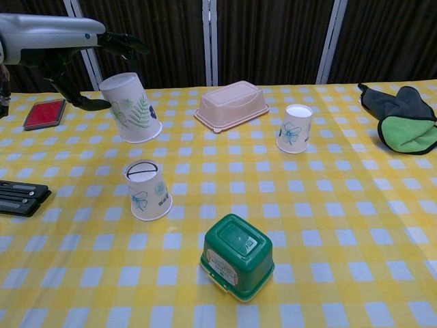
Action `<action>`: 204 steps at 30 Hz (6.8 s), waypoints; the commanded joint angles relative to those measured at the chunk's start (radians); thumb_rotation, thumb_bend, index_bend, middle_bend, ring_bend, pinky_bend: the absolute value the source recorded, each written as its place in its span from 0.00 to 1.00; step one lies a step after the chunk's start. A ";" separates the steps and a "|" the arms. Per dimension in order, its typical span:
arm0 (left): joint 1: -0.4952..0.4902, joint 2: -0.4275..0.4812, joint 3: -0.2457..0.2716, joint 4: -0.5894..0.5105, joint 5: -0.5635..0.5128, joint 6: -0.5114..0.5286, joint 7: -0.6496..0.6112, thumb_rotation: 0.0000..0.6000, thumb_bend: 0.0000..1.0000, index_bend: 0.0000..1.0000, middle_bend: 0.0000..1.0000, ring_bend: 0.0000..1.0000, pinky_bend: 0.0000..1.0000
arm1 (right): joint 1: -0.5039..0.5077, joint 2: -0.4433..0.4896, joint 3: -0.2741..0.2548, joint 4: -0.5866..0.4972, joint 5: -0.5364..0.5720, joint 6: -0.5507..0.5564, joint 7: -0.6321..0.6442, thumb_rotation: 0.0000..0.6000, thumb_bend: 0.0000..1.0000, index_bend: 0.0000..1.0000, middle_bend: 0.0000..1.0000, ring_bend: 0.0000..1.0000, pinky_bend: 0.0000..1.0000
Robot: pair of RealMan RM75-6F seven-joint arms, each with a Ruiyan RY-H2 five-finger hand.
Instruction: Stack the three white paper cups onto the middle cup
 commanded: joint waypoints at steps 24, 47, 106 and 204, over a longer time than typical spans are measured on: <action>-0.038 0.015 0.099 -0.083 -0.056 -0.003 0.151 1.00 0.43 0.31 0.00 0.00 0.00 | -0.013 0.023 -0.007 -0.019 -0.026 0.022 0.033 1.00 0.10 0.12 0.00 0.00 0.00; -0.082 -0.119 0.145 -0.001 -0.153 0.007 0.193 1.00 0.18 0.01 0.00 0.00 0.00 | -0.015 0.022 -0.010 -0.019 -0.021 0.016 0.021 1.00 0.09 0.11 0.00 0.00 0.00; 0.436 -0.062 0.151 0.193 0.236 0.544 -0.252 1.00 0.18 0.00 0.00 0.00 0.00 | 0.883 -0.453 0.166 0.345 0.676 -0.779 -0.504 1.00 0.16 0.23 0.00 0.00 0.00; 0.450 -0.066 0.102 0.223 0.226 0.445 -0.269 1.00 0.18 0.00 0.00 0.00 0.00 | 0.952 -0.526 0.104 -0.181 0.466 -0.349 -0.637 1.00 0.14 0.13 0.00 0.00 0.00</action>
